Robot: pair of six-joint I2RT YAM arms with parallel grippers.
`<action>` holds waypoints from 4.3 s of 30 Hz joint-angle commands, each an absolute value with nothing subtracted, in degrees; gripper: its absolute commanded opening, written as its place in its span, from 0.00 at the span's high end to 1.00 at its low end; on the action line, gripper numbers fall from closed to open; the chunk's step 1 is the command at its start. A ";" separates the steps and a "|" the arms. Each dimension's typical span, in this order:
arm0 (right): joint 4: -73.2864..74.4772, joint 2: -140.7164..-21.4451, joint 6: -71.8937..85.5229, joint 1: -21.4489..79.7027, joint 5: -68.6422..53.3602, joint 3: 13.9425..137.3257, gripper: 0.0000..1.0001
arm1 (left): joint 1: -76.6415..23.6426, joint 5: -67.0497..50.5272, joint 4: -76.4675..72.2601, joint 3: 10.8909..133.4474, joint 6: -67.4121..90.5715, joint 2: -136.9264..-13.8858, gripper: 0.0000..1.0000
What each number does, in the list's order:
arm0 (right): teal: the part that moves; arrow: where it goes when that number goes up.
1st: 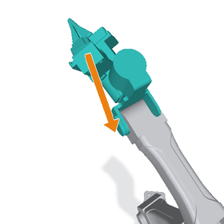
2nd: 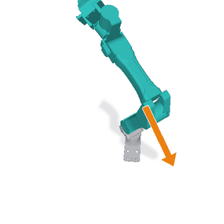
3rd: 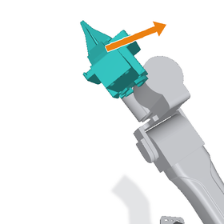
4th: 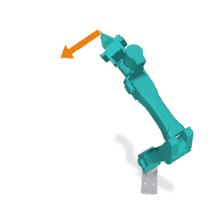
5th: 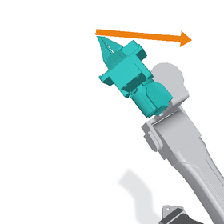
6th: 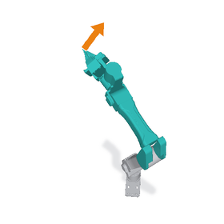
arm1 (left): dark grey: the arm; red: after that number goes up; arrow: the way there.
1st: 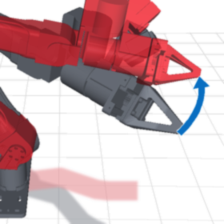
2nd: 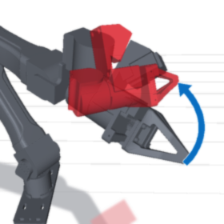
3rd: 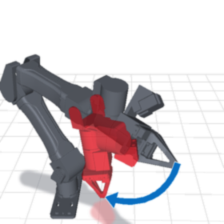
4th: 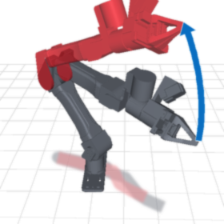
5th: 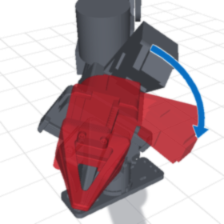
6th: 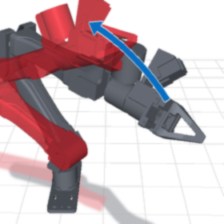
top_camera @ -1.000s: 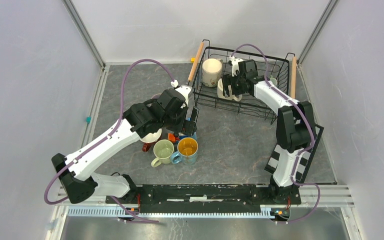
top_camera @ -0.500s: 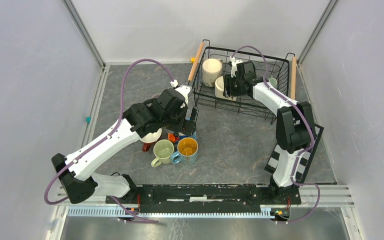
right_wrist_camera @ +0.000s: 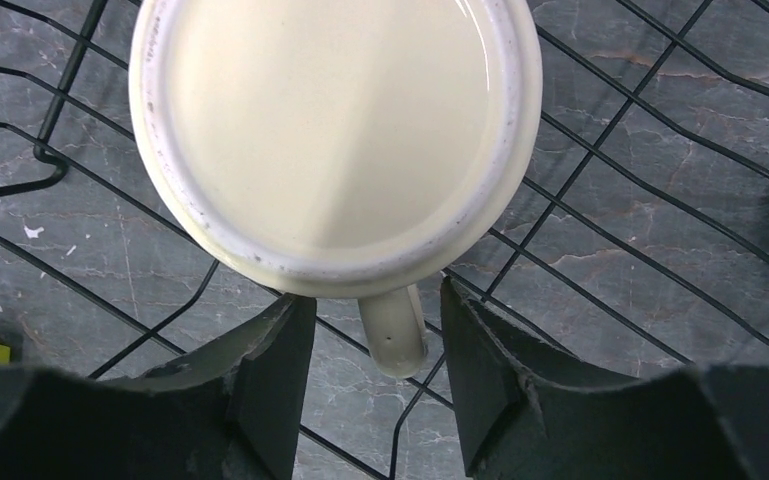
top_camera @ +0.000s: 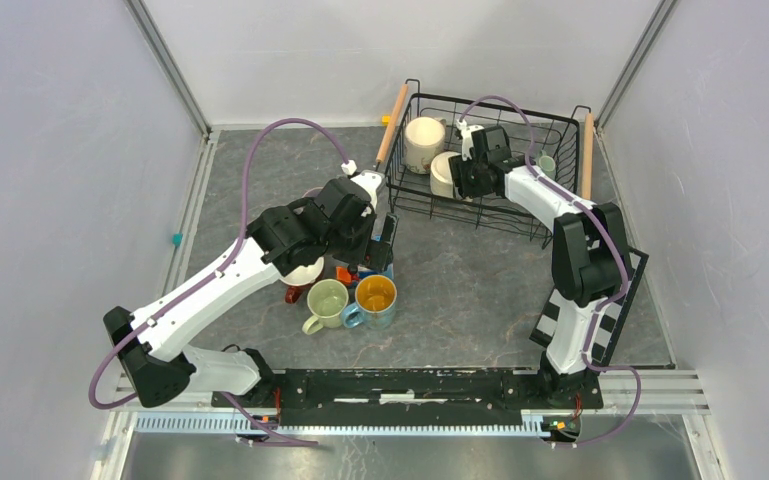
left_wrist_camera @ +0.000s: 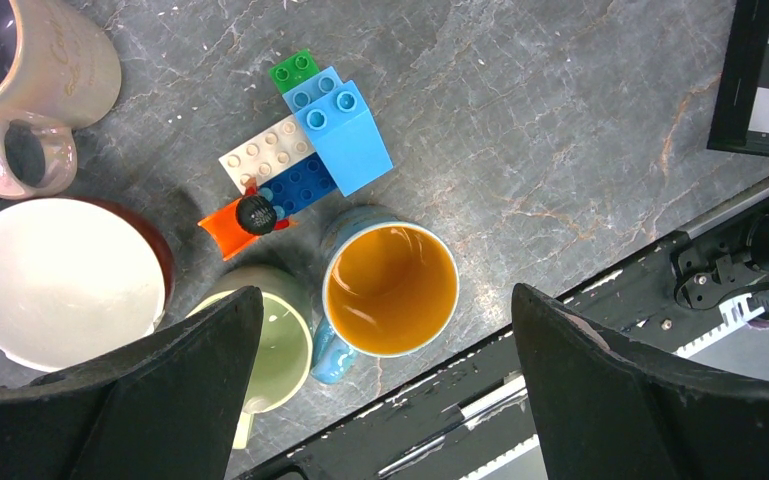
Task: Unload the cups from the dish rack
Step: Unload the cup from the dish rack, then place the cup at the center of the board.
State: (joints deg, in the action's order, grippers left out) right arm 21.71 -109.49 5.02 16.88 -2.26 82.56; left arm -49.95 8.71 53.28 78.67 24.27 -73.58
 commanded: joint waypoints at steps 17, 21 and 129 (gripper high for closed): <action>21.67 -108.71 0.62 17.23 -1.90 86.23 1.00 | -49.66 7.66 51.03 79.22 22.61 -73.19 0.00; 22.43 -106.23 1.39 17.22 -0.40 85.86 1.00 | -49.56 7.13 50.35 79.57 23.58 -73.45 0.00; -35.21 -83.99 61.25 15.56 -47.99 71.33 1.00 | -21.21 -41.59 -38.25 87.15 92.75 -93.10 0.98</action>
